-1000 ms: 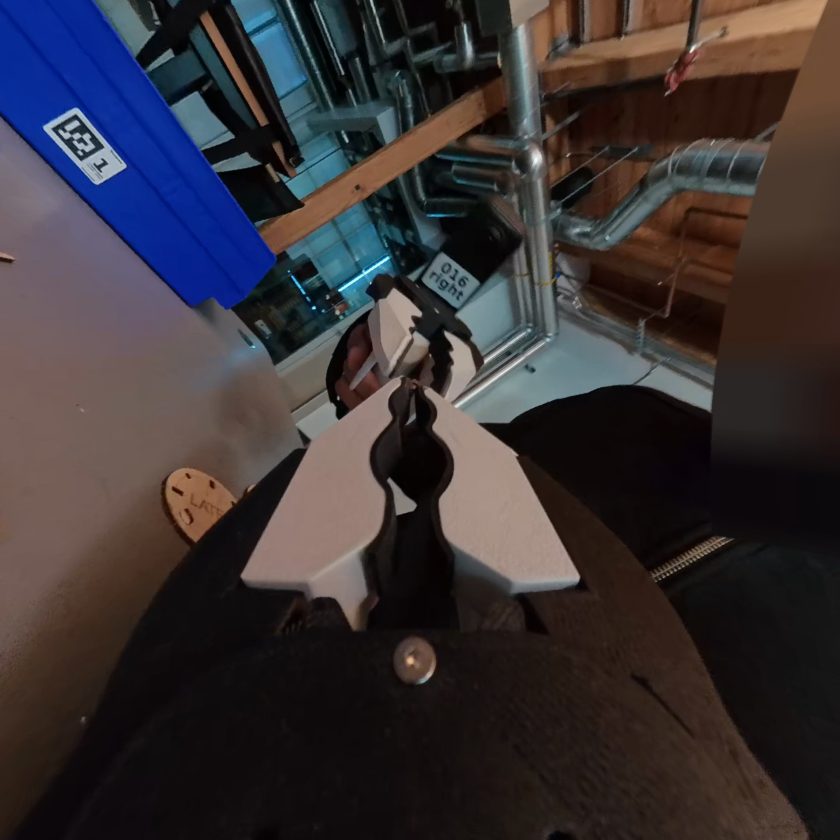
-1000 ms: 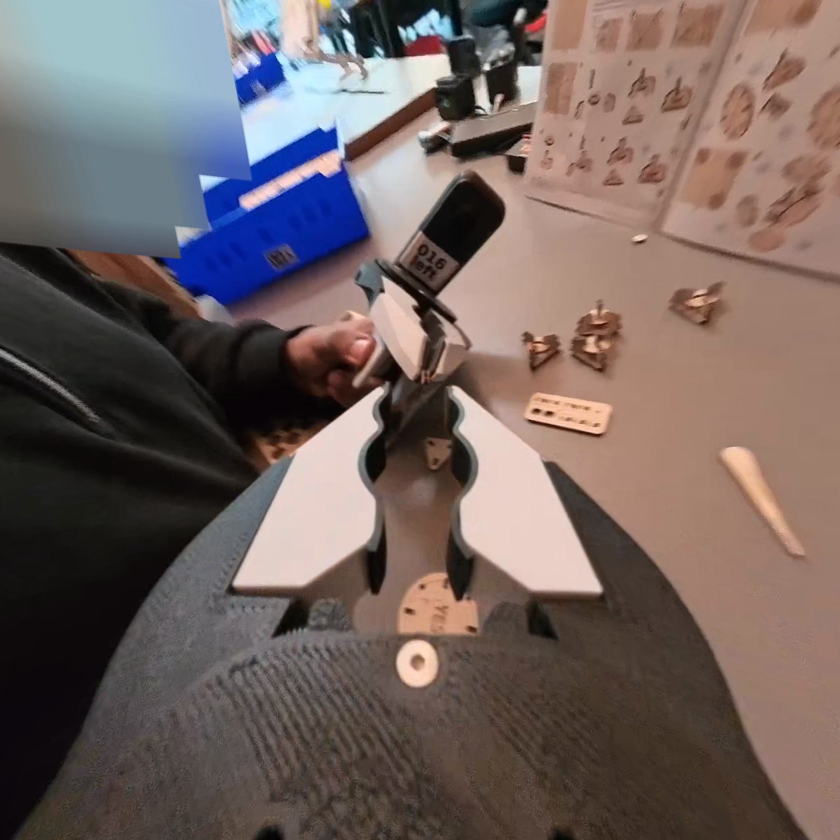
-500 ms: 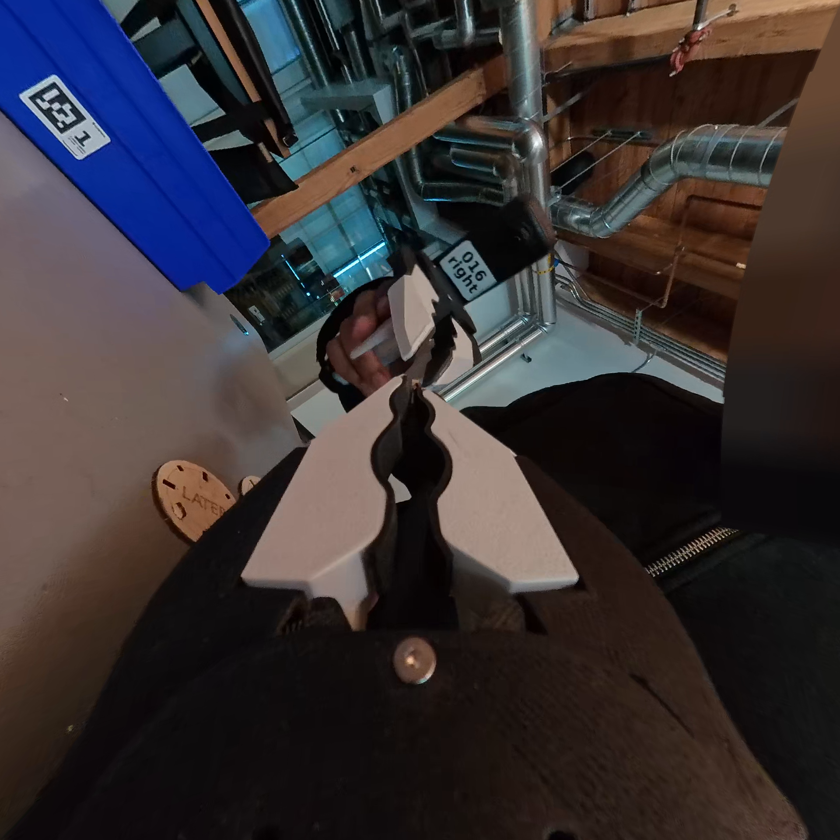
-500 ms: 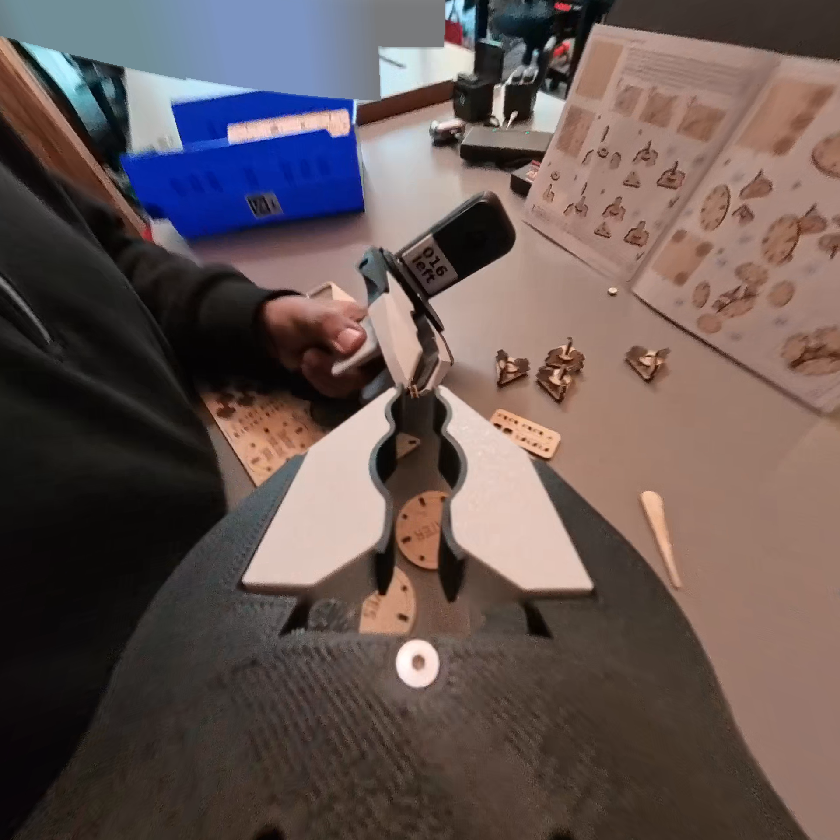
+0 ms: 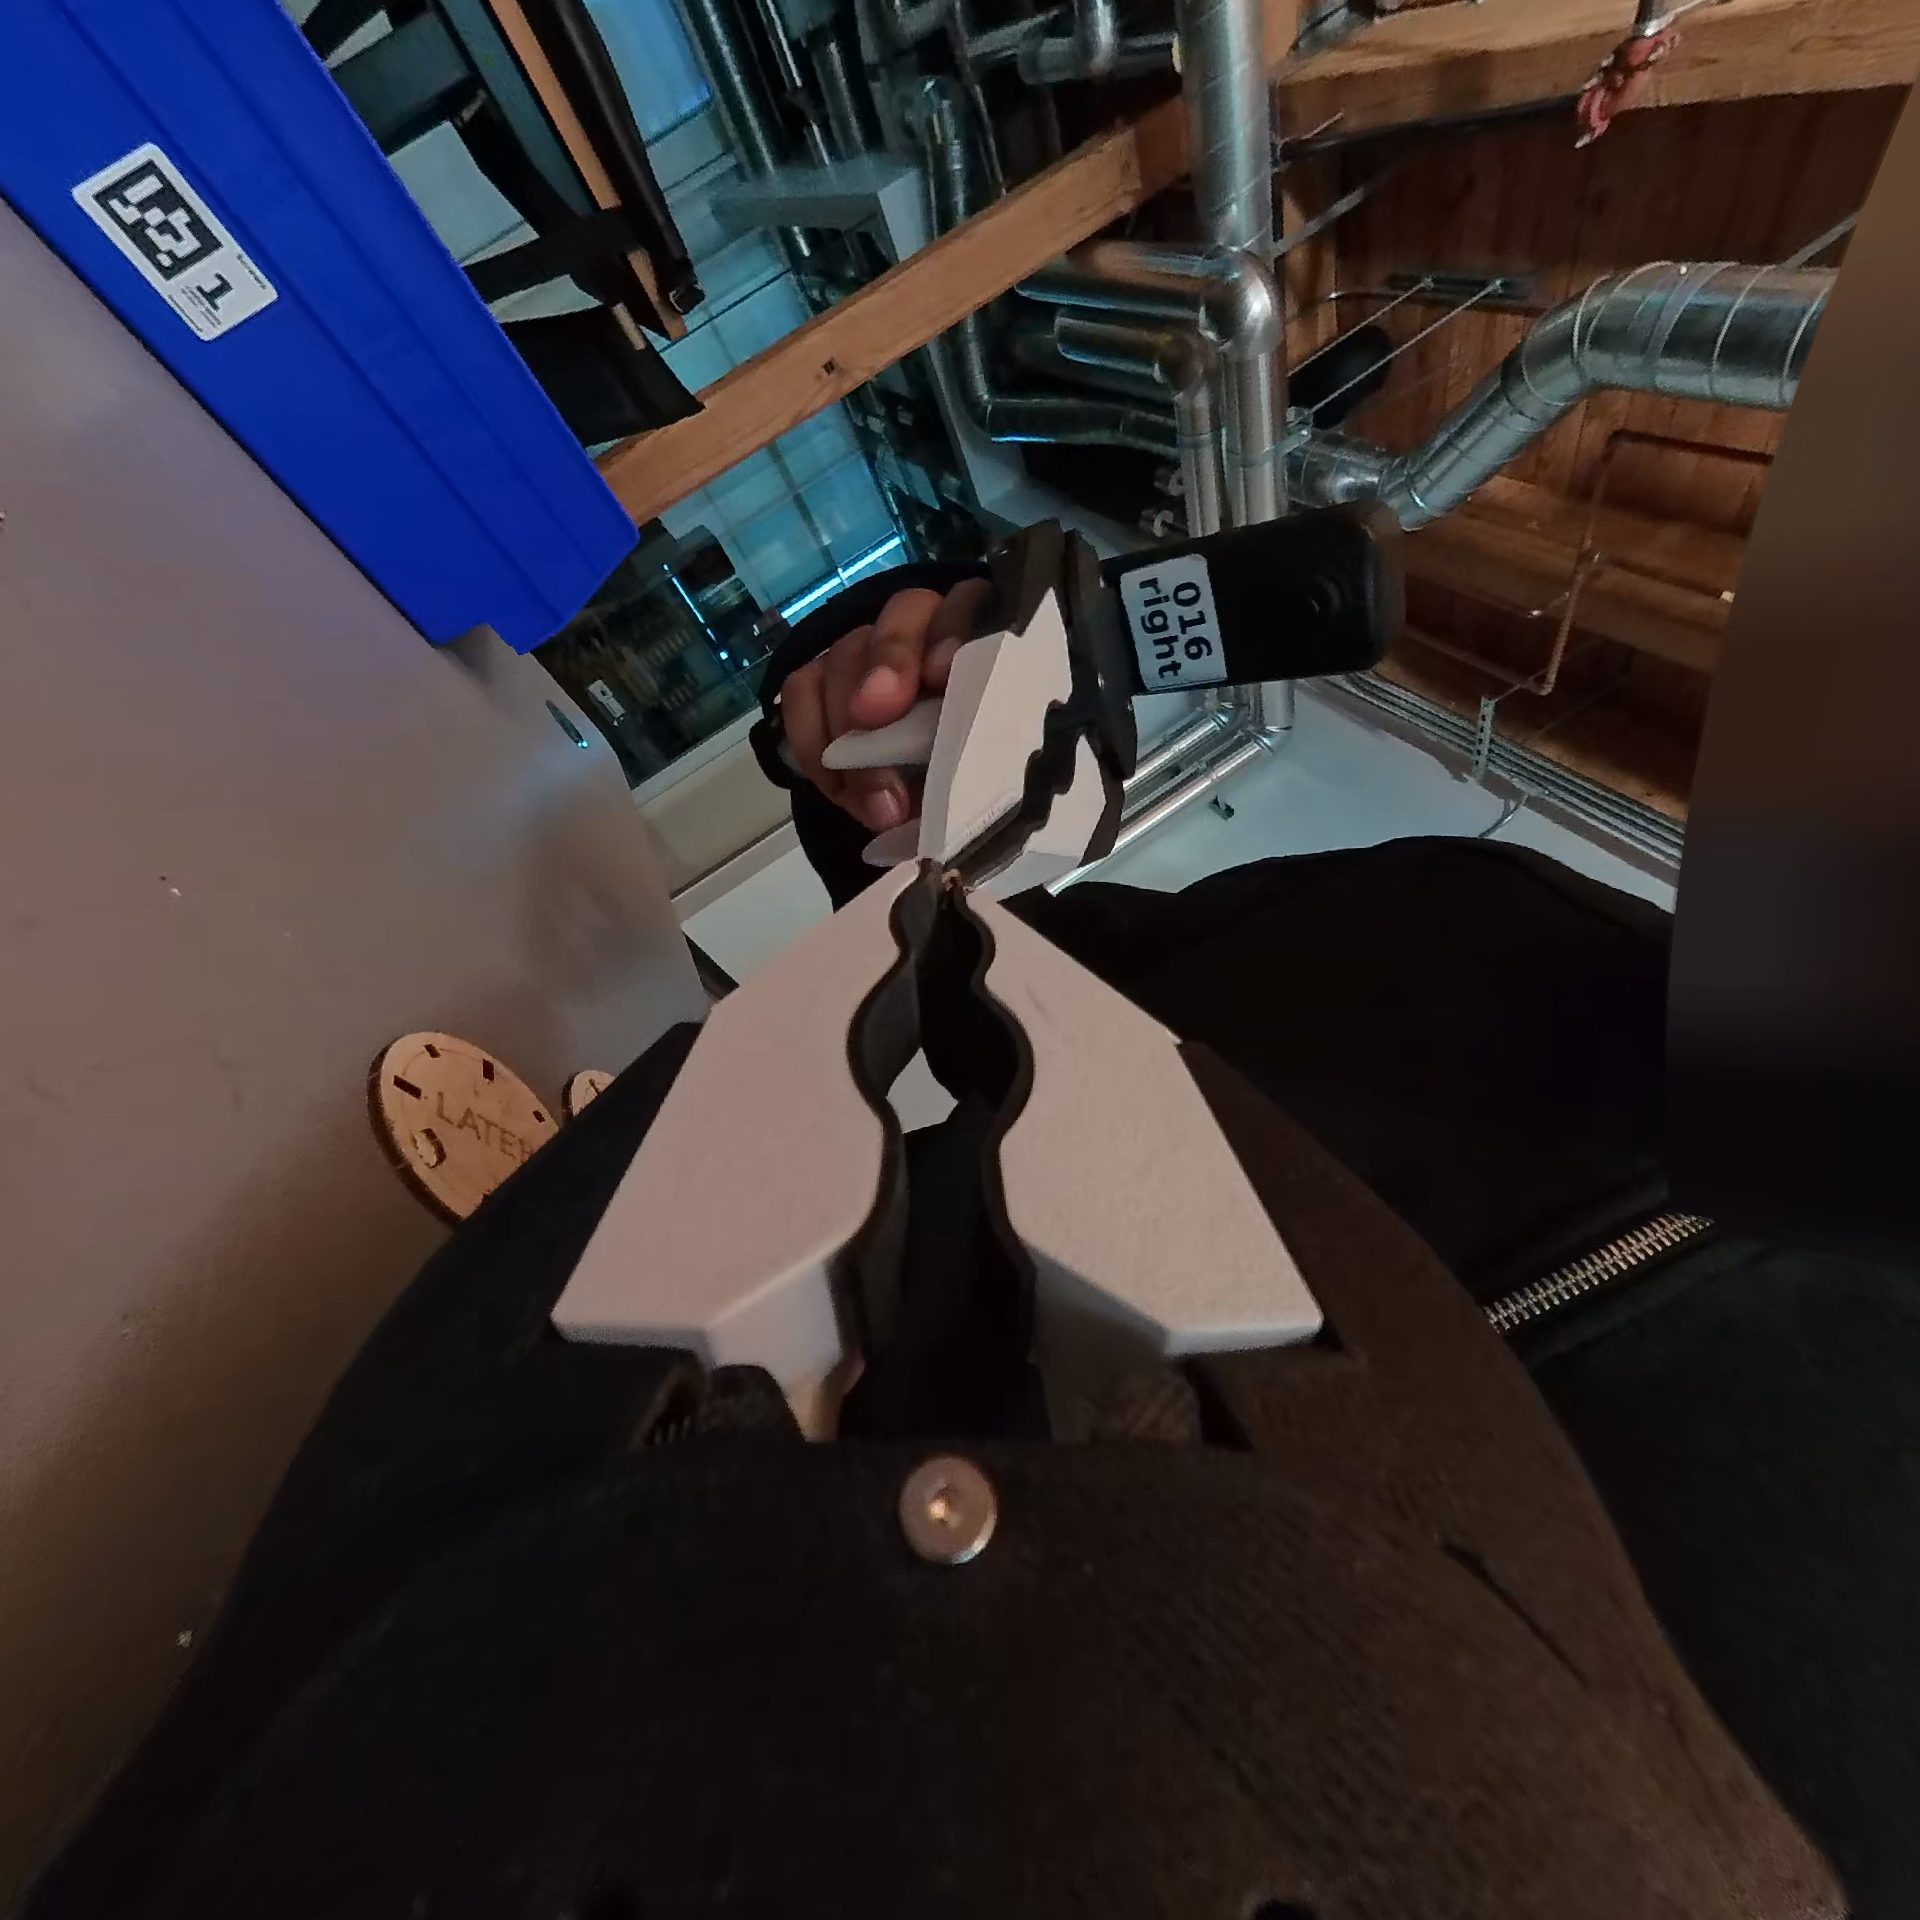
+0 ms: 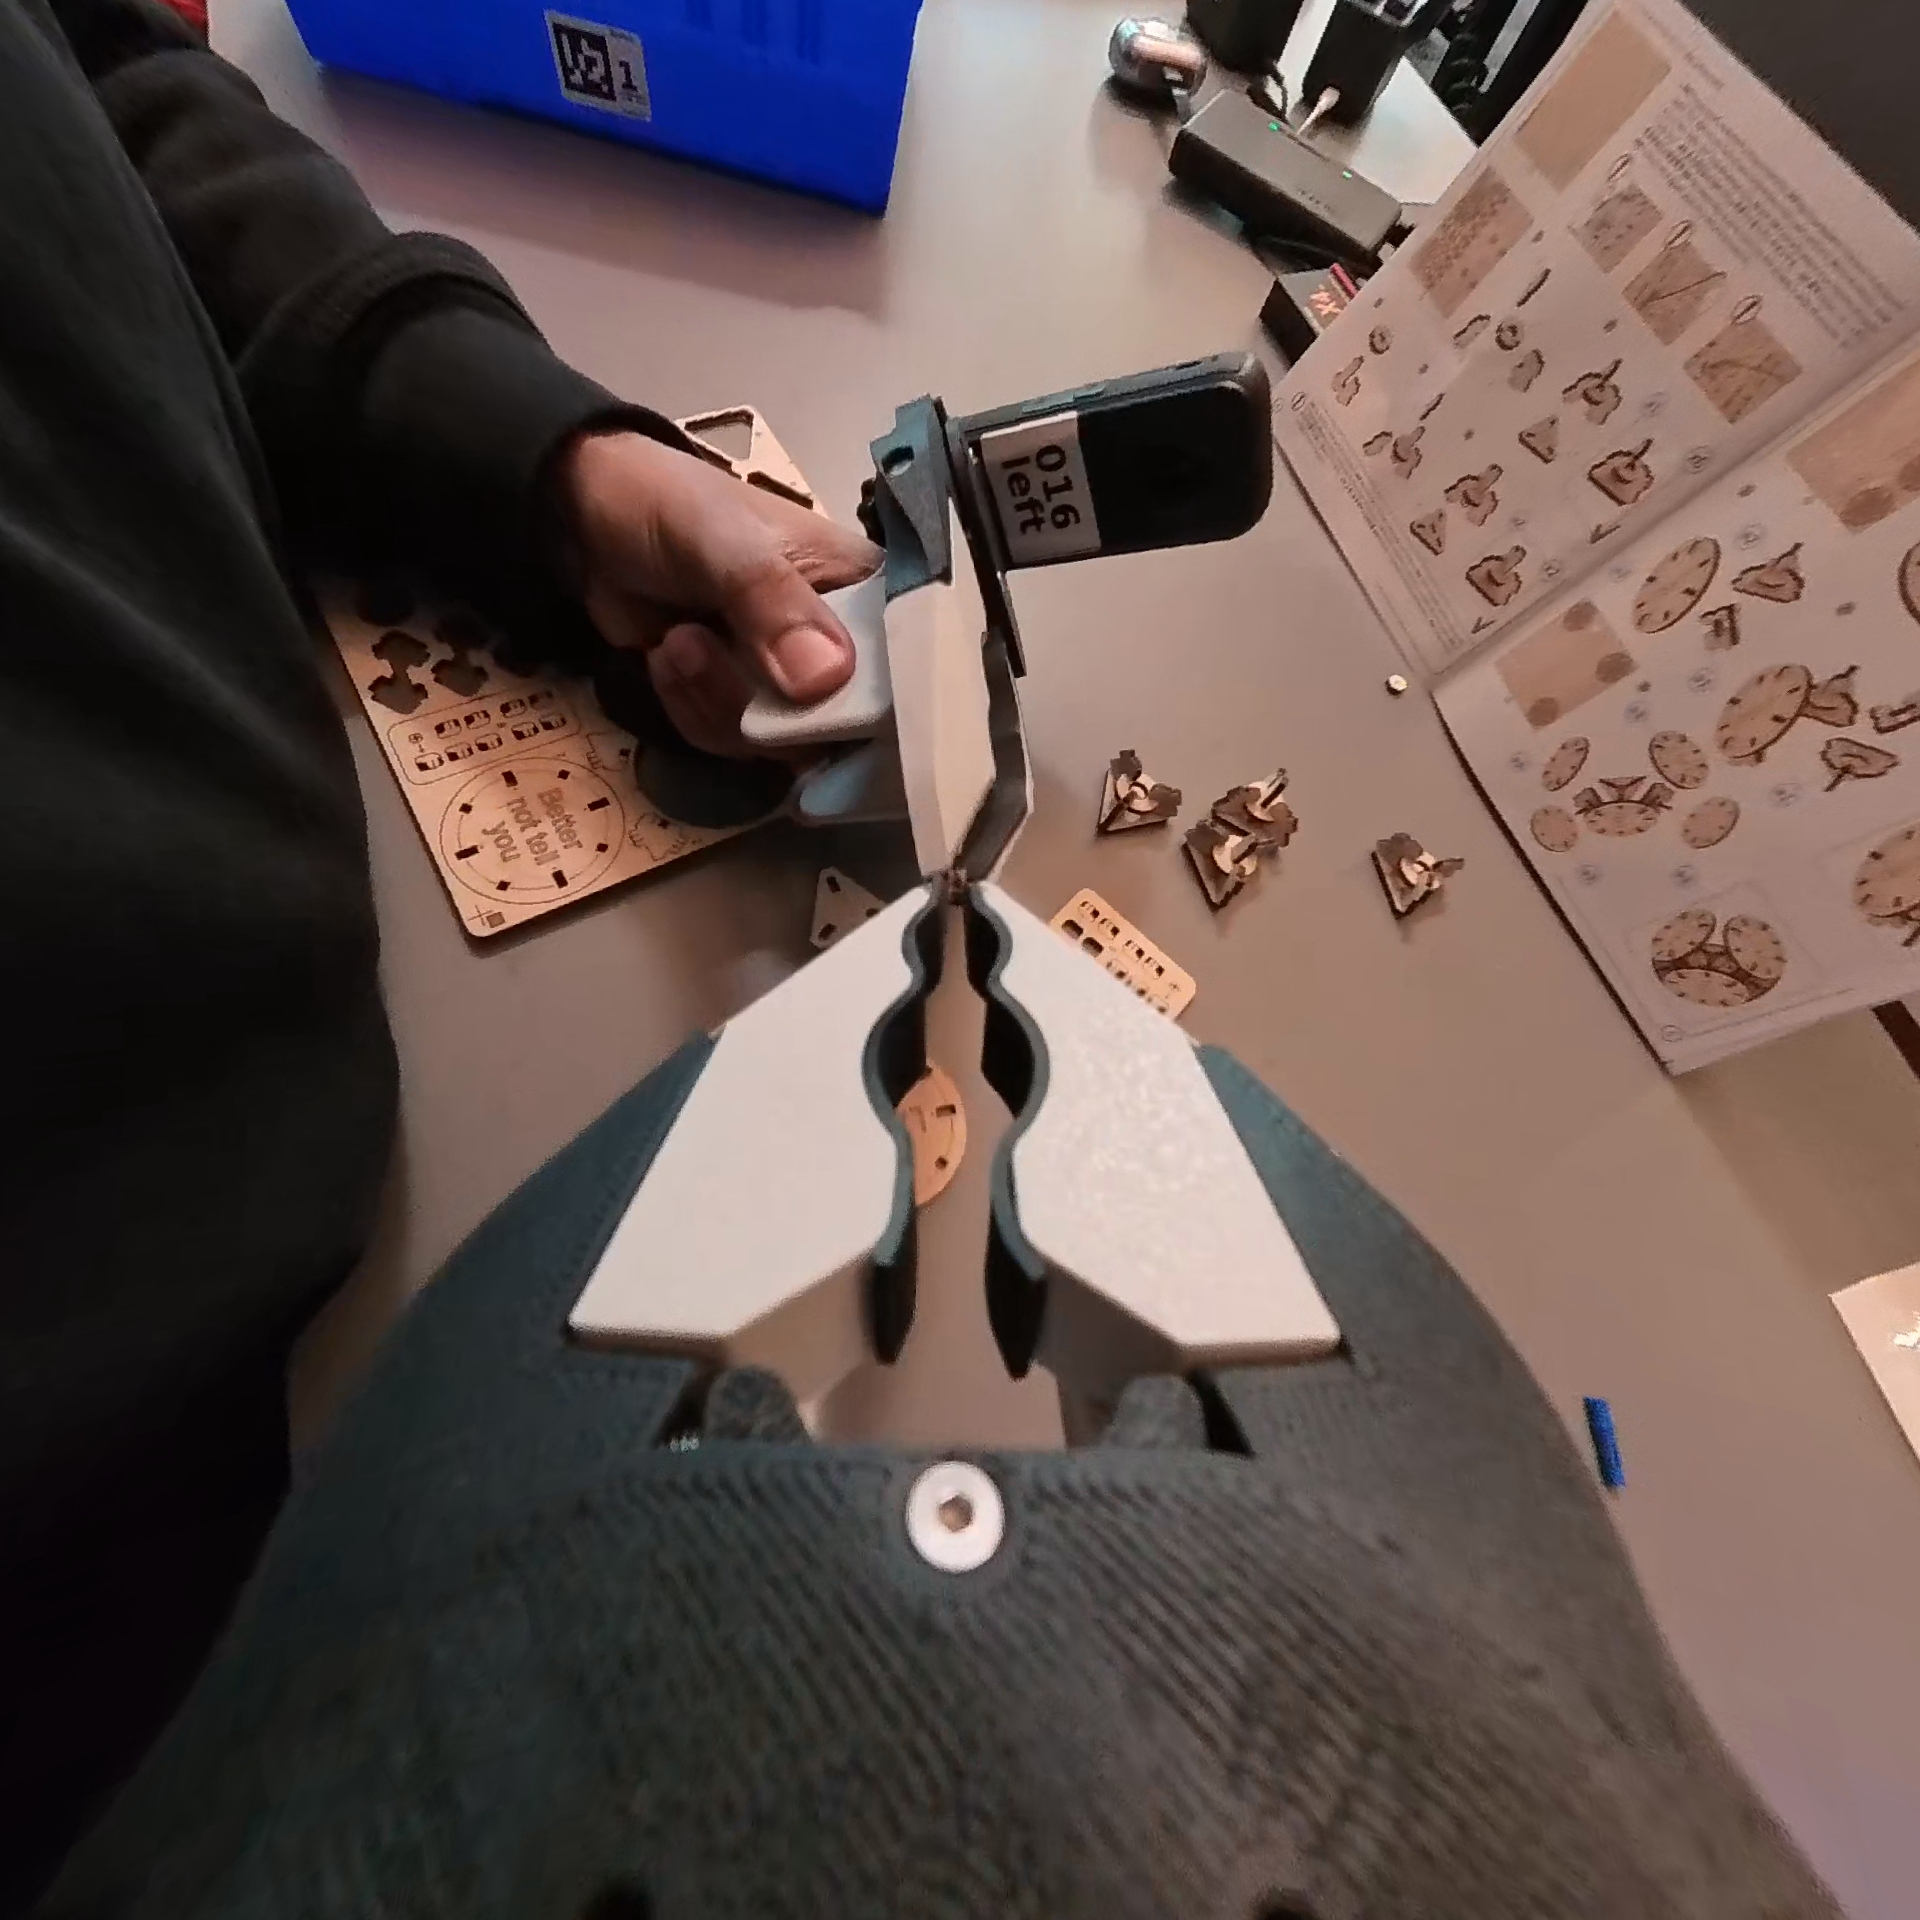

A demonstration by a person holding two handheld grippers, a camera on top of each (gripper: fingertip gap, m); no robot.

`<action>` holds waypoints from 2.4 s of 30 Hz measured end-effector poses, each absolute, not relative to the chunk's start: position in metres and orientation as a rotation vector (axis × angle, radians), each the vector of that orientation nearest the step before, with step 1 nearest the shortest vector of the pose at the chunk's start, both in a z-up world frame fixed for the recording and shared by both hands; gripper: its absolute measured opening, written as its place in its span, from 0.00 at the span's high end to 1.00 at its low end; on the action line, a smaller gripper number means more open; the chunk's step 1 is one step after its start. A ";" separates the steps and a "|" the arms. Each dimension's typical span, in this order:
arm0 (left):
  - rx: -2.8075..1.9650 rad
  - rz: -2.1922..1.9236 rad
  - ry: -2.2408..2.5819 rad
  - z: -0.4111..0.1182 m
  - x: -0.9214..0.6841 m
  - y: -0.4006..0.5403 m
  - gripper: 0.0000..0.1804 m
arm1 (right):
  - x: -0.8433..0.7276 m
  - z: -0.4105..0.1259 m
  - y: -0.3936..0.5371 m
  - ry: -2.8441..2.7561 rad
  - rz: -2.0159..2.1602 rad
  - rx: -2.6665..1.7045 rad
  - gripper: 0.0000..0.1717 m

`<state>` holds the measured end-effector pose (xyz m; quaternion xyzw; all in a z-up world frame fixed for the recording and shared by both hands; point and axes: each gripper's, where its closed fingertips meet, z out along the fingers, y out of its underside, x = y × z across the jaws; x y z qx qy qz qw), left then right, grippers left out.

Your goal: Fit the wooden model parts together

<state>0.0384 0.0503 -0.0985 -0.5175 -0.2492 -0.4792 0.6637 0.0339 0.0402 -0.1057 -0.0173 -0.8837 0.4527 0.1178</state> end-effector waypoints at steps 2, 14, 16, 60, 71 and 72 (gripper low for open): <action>-1.176 -1.081 -0.568 -0.100 0.038 0.051 1.00 | 0.034 -0.107 0.041 -2.591 1.302 -0.040 0.99; -1.195 -1.084 -0.573 -0.103 0.039 0.053 1.00 | 0.035 -0.109 0.042 -2.608 1.294 -0.040 0.97; -1.198 -1.082 -0.576 -0.104 0.039 0.053 1.00 | 0.035 -0.110 0.042 -2.614 1.292 -0.040 0.98; -2.040 -0.463 -0.789 -0.208 0.029 0.057 1.00 | 0.020 -0.213 0.078 -2.871 0.951 -1.002 1.00; -2.030 -0.480 -0.798 -0.208 0.028 0.057 1.00 | 0.019 -0.213 0.076 -2.921 0.876 -0.882 1.00; -2.030 -0.481 -0.799 -0.208 0.028 0.057 1.00 | 0.019 -0.213 0.076 -2.923 0.872 -0.880 1.00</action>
